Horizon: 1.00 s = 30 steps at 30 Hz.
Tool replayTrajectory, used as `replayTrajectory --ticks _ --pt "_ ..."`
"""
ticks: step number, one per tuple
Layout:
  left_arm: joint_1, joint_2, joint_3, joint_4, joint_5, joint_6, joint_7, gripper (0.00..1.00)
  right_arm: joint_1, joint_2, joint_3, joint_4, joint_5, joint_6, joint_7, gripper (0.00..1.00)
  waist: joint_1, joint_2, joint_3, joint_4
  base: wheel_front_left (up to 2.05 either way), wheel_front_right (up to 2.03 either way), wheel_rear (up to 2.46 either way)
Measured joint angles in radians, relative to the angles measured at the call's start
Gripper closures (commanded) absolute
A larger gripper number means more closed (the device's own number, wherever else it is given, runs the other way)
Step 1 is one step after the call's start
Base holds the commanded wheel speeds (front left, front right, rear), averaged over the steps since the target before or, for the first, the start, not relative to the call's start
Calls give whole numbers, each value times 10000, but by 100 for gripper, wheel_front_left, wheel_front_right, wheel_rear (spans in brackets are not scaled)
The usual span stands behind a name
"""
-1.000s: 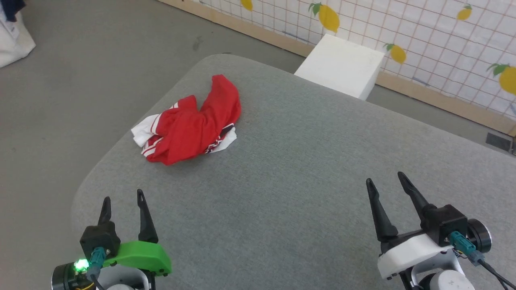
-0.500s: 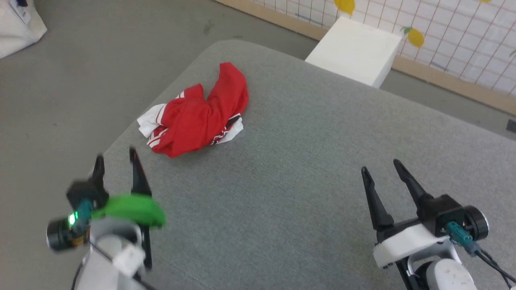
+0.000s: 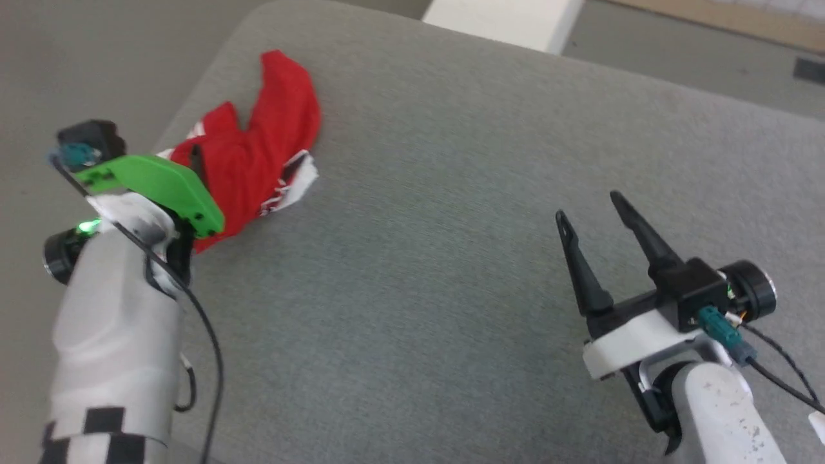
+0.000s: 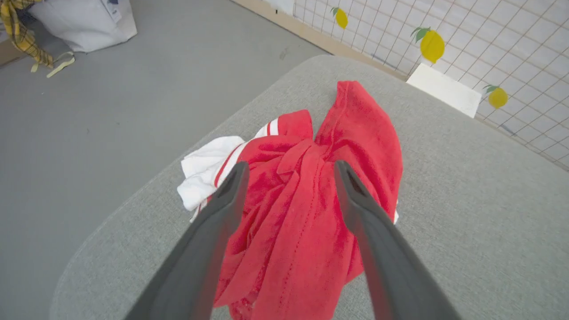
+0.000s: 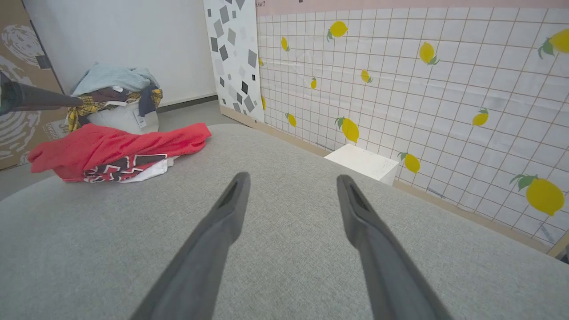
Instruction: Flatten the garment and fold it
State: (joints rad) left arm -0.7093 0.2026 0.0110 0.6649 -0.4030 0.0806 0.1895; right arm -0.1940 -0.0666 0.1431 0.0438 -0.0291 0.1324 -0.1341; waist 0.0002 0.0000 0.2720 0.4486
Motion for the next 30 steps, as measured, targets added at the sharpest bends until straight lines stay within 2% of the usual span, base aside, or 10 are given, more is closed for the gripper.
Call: replayTrajectory --ticks 9,15,16,17,18,19,24,27,30 --pt "-641 759 433 1475 -811 -92 2713 0 -337 -213 102 -63 38 0 4 0 0 1 1138 -1310 0 0 0" --pt "-540 1335 512 1745 -907 88 3774 0 -343 -190 29 173 100 0 -245 0 0 1 1534 -2134 0 0 0" --pt "-512 1452 504 1733 -907 96 3904 13 -340 -182 23 242 146 0 -267 0 -1 1 1543 -2255 0 0 0" --pt "-446 1561 476 1674 -895 98 3900 72 -335 -165 12 330 192 0 -339 0 -1 1 1526 -2358 0 0 0" --pt "-360 1636 456 1615 -874 100 3806 100 -322 -150 4 401 234 0 -364 0 -1 1 1480 -2419 0 0 0" --pt "-209 1722 447 1524 -790 100 3511 100 -298 -128 -13 483 268 0 -428 0 -1 1 1401 -2479 0 0 0" --pt "600 1883 391 849 -63 443 589 100 -21 17 -186 844 397 0 -614 0 -1 0 819 -2693 0 0 0" --pt "561 2219 301 268 372 495 -972 100 305 100 -370 1032 499 0 -704 0 -1 0 331 -2757 0 0 0" --pt "310 2345 96 -416 704 454 -2080 100 598 138 -723 1110 573 0 -784 0 -1 0 -251 -2764 0 0 0"
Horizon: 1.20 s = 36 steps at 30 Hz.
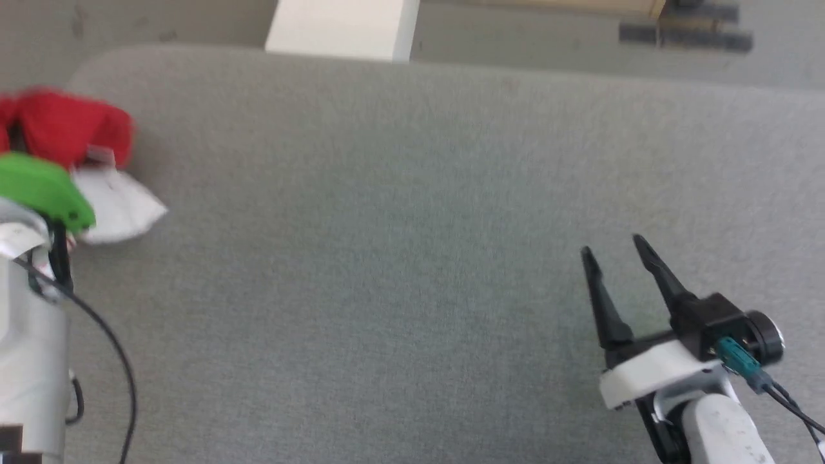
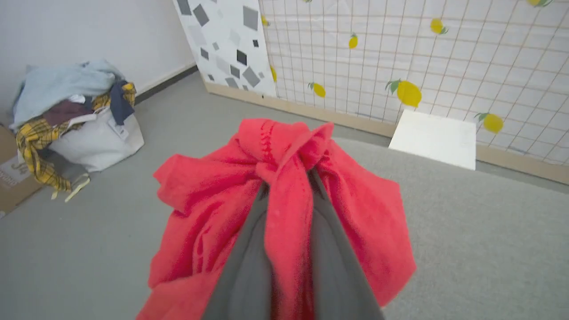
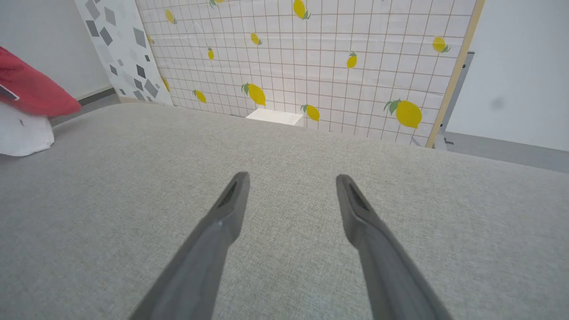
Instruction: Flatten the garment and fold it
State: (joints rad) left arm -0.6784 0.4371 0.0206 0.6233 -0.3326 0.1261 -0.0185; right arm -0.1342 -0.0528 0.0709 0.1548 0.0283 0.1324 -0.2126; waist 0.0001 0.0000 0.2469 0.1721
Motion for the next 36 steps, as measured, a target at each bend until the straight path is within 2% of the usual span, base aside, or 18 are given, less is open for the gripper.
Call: replayTrajectory --ticks 4,8,12,16,20,24,29,32,36 --pt "-582 -79 -462 -974 314 -194 -932 100 280 4 -282 -2 144 0 -81 0 -1 0 -810 9 0 0 0" --pt "-1104 -470 -947 -1881 424 -504 -1214 100 386 25 -441 -12 403 0 -98 0 -1 0 -1404 -110 0 0 0" --pt "-1401 -1166 -1482 -2606 422 -662 -1425 100 457 21 -512 -4 529 0 -171 0 -1 0 -1750 -497 0 0 0" --pt "-1430 -2245 -2128 -2943 265 -909 -1517 100 546 23 -510 4 546 0 -174 0 -1 0 -1932 -1041 0 0 0" --pt "-1260 -3283 -2938 -2796 -98 -1229 -1607 100 564 19 -564 4 637 0 -182 0 -1 0 -2002 -1706 0 0 0" --pt "-478 -3760 -3764 -2119 -408 -1348 -1569 100 586 21 -535 4 646 0 -182 0 -1 0 -2017 -2330 0 0 0" --pt "531 -3839 -5070 -585 -918 -1643 -418 100 624 17 -568 -6 685 0 -182 0 -1 0 -1970 -2969 0 0 0" --pt "967 -3854 -5856 330 -1308 -1793 767 100 662 17 -550 -15 685 0 -180 0 -1 1 -1906 -3217 0 0 0" --pt "1451 -3862 -6826 1193 -1896 -2002 2926 100 671 17 -552 -17 685 0 -169 0 -1 0 -1807 -3326 0 0 0"
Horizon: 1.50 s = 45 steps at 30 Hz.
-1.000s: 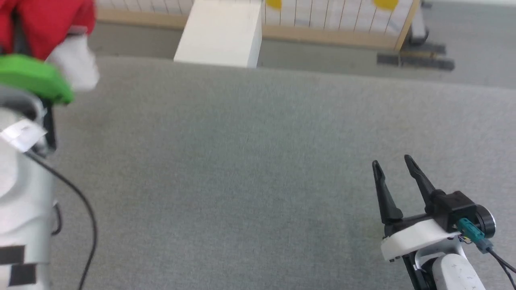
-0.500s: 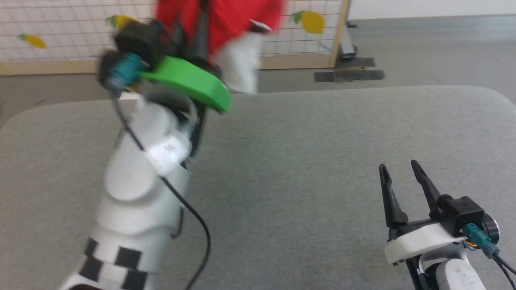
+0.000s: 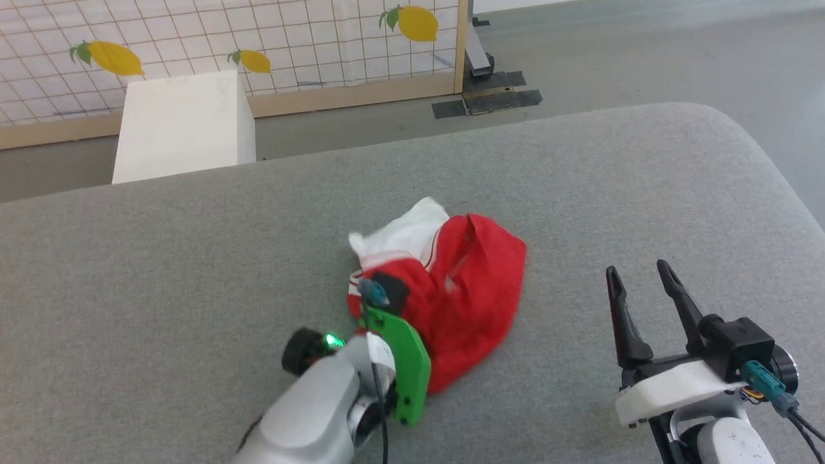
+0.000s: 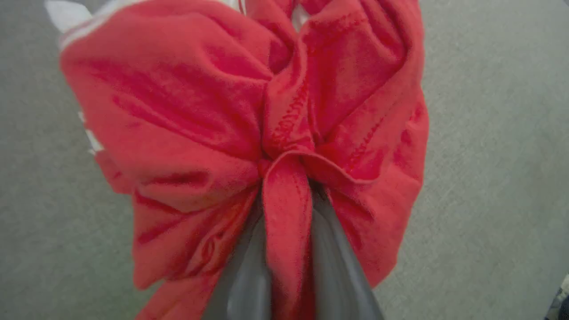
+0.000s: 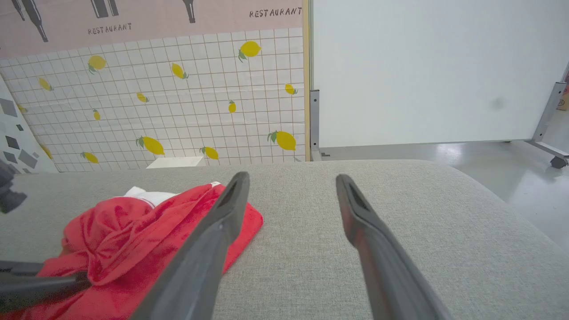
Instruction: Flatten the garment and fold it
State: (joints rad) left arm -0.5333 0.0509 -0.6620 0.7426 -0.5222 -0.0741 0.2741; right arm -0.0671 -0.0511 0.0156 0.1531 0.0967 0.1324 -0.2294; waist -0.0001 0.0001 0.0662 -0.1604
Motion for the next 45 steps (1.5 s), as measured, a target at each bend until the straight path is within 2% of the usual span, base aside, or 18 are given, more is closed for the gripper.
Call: replayTrajectory --ticks 2,3,5,7,11,16,18,21,24,27,33,41,45 --pt "97 -23 -268 -44 -336 -54 719 100 2 2 12 0 0 0 6 0 0 0 2 56 0 0 0" --pt "90 -31 -299 -111 -464 -50 915 92 4 2 -4 0 0 0 15 0 0 0 -3 95 0 0 0" --pt "117 -35 -322 -355 -736 -40 1028 0 10 0 -2 0 0 -2 63 0 0 0 -24 210 0 0 0" --pt "227 -36 -299 -683 -792 -19 665 0 16 2 -2 0 0 0 92 0 0 0 -51 321 0 0 0" --pt "506 -10 282 -1827 -780 226 -1421 0 80 4 35 -13 -2 0 105 0 0 0 -156 563 0 0 0" --pt "1133 546 882 -3200 -548 654 -3542 0 125 2 61 -73 -2 0 180 0 0 0 -317 838 0 0 0" --pt "1578 869 1197 -3710 -468 970 -4249 0 162 2 65 -115 -10 0 192 0 0 0 -363 963 0 0 0" --pt "2284 1221 1797 -4376 -395 1521 -4968 0 242 4 71 -198 -102 0 274 0 0 0 -399 1146 0 0 0" --pt "2903 1482 2506 -4911 -82 2025 -5258 0 244 2 25 -245 -173 0 393 0 0 0 -392 1326 0 0 0" --pt "3406 1588 3237 -5526 512 2263 -5281 0 167 2 -19 -163 -219 0 740 0 0 0 -327 1502 0 0 0" --pt "4201 1174 4573 -6625 1802 2155 -5315 0 -903 10 -280 704 -357 0 2545 0 0 0 36 1766 0 0 0" --pt "4277 370 5398 -6953 2621 1425 -5315 0 -2963 4 -1463 2706 -846 0 5940 0 0 0 841 2182 0 0 0" --pt "4177 153 5578 -6926 2811 1143 -5315 0 -3591 0 -1651 3381 -1156 -2 7058 0 0 0 1240 2452 0 0 0"
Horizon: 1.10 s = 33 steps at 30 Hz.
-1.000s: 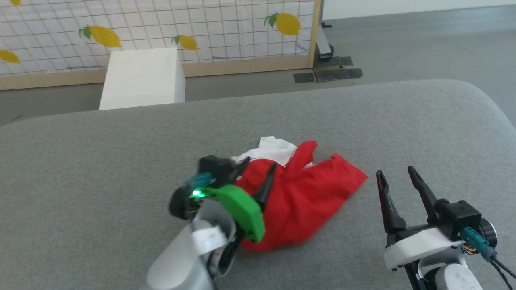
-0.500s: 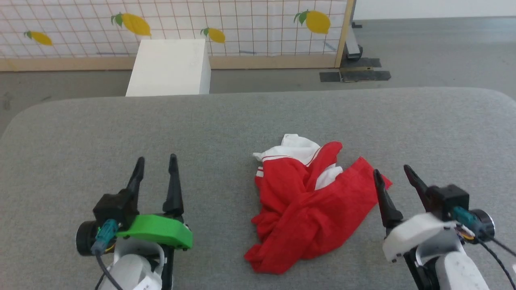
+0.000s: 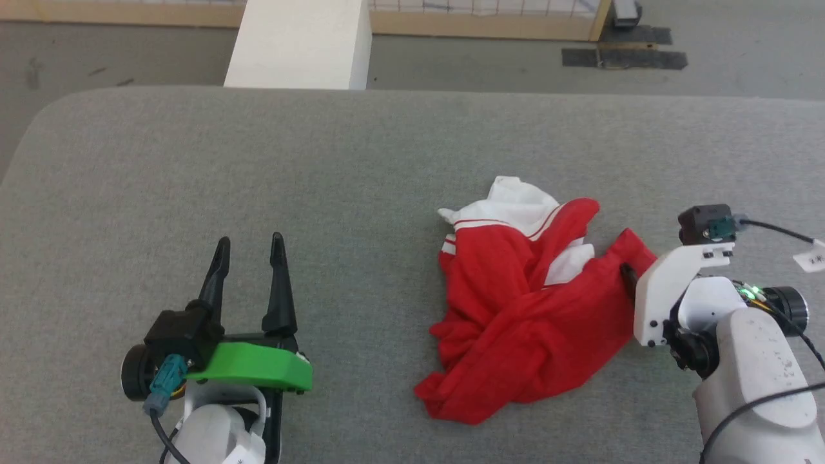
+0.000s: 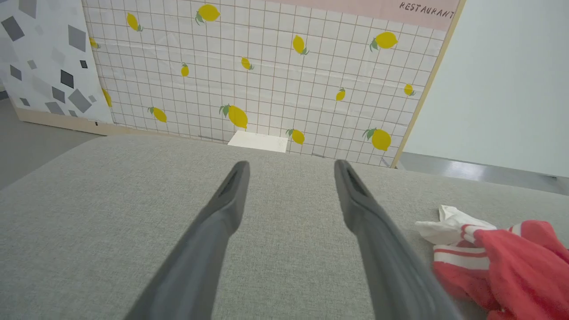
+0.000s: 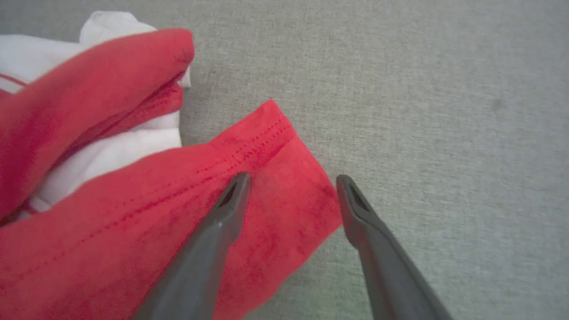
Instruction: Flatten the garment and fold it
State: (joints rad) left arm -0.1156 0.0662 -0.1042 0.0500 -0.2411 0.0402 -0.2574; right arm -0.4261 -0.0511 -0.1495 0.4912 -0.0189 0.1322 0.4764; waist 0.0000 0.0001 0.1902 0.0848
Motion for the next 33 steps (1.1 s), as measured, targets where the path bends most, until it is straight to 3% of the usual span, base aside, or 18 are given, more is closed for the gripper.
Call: replayTrajectory --ticks 2,3,4,6,9,10,13,18,23,26,29,30,31,32,33 --pt "-36 -46 84 23 92 -94 0 0 -227 0 44 276 -35 0 418 0 0 0 168 117 0 0 0" --pt "-56 -58 130 63 111 -146 -2 0 -318 0 102 376 -90 0 644 18 0 0 250 174 0 0 0" --pt "-67 -65 167 104 117 -194 -2 0 -421 -8 98 431 -90 -2 821 56 0 0 319 226 0 0 0" --pt "-74 -81 232 150 157 -236 -4 0 -563 -48 138 451 -2 -2 1005 100 0 0 403 314 0 0 0" --pt "-74 -90 330 232 211 -297 -6 0 -567 -40 167 391 782 -2 734 100 0 0 387 351 0 0 0" --pt "-67 -109 401 309 297 -313 -6 0 -107 -8 215 -176 2182 -2 -121 100 0 0 219 339 0 0 0" --pt "-2 -115 589 328 309 -313 -6 0 678 -2 476 -1475 3139 0 -677 100 0 0 -22 248 0 0 0" --pt "258 -119 679 368 366 -318 -6 0 2911 17 974 -4301 4393 0 -113 100 0 0 -521 -89 0 0 0" --pt "327 -123 700 366 366 -320 -6 0 5485 15 370 -5916 4048 0 1657 100 0 0 -858 -489 0 0 0" --pt "334 -125 706 372 364 -322 -6 0 6590 19 -518 -6102 3507 0 2773 100 0 0 -1011 -706 0 0 0" --pt "334 -127 685 393 364 -384 -6 0 6952 13 -1315 -6027 2947 0 3168 100 0 0 -1121 -816 0 0 0" --pt "334 -127 677 399 364 -391 -6 0 6940 13 -1501 -6002 2803 0 3141 82 0 0 -1140 -832 0 0 0" --pt "334 -127 665 410 362 -391 -6 0 6915 12 -1643 -5973 2615 0 2970 12 0 0 -1157 -839 0 0 0" --pt "334 -128 654 428 362 -393 -6 0 6869 13 -1762 -5919 2518 0 2727 0 0 0 -1165 -831 0 0 0" --pt "334 -128 642 445 362 -393 -6 0 6782 12 -1843 -5827 2474 0 2462 0 0 0 -1169 -817 0 0 0"
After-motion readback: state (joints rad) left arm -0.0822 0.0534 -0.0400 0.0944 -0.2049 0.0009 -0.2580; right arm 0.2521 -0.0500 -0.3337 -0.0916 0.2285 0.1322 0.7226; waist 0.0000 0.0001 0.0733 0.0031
